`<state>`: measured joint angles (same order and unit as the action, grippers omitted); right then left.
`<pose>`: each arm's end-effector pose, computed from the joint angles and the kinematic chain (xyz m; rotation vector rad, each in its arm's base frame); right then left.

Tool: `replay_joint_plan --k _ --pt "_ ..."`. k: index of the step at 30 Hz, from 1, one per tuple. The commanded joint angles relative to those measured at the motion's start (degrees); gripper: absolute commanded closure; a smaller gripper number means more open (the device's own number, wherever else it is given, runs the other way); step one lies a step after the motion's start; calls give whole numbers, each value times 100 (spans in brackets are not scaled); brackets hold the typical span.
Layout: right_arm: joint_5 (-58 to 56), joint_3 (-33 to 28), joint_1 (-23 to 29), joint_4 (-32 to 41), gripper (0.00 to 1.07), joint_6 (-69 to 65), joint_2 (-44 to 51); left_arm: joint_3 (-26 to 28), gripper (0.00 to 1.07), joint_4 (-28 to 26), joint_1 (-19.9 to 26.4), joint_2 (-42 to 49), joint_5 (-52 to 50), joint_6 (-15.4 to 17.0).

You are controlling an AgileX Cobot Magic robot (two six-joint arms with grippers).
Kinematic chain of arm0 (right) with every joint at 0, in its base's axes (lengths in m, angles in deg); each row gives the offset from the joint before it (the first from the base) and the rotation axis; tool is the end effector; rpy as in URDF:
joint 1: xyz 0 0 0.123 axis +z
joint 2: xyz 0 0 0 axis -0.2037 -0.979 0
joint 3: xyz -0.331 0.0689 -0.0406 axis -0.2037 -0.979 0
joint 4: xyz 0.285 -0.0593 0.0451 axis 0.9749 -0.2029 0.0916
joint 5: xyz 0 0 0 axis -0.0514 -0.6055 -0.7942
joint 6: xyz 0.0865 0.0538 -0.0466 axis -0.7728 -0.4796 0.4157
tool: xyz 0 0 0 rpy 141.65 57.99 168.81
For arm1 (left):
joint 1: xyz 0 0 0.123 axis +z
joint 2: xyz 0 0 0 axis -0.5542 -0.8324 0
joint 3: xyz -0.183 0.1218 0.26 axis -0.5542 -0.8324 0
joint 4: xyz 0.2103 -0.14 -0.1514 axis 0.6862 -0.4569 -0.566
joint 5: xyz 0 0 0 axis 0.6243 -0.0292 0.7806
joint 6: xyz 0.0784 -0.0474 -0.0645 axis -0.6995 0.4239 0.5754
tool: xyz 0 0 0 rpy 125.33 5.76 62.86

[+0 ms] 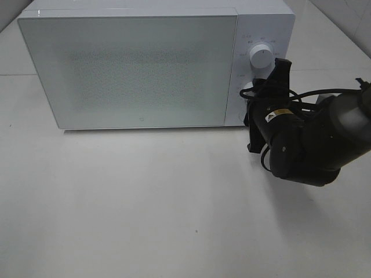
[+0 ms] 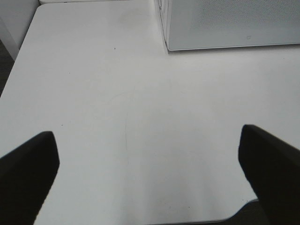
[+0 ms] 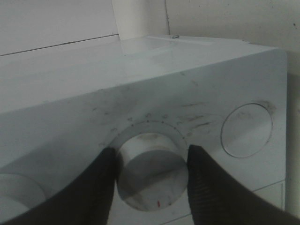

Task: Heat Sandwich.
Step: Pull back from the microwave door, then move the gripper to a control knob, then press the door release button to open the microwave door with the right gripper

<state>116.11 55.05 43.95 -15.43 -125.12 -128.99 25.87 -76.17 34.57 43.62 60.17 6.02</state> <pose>0.3689 0.1598 0.1278 1.4416 1.2132 1.2199 -0.0087 -0.0087 0.2920 0.0669 2.0429 -0.0462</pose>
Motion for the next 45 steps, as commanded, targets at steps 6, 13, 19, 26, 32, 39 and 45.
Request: replay_joint_plan --k 6,13,19,26,32,39,45 --pt "361 92 -23 -315 91 172 80 6 7 -52 6 80 -86 17" --pt "355 92 -23 -372 85 172 80 6 7 -52 6 80 -86 17" --pt "579 92 -23 -401 66 332 80 6 7 -52 6 80 -86 17" --pt "779 92 -23 -269 41 493 80 6 7 -52 6 80 -86 17" --pt "762 92 -23 -264 35 642 80 6 7 -52 6 80 -86 17" --pt "688 11 -23 -504 35 722 115 6 7 -52 6 80 -86 17" --pt "178 -298 -17 -602 35 877 361 6 7 -52 6 80 -86 17"
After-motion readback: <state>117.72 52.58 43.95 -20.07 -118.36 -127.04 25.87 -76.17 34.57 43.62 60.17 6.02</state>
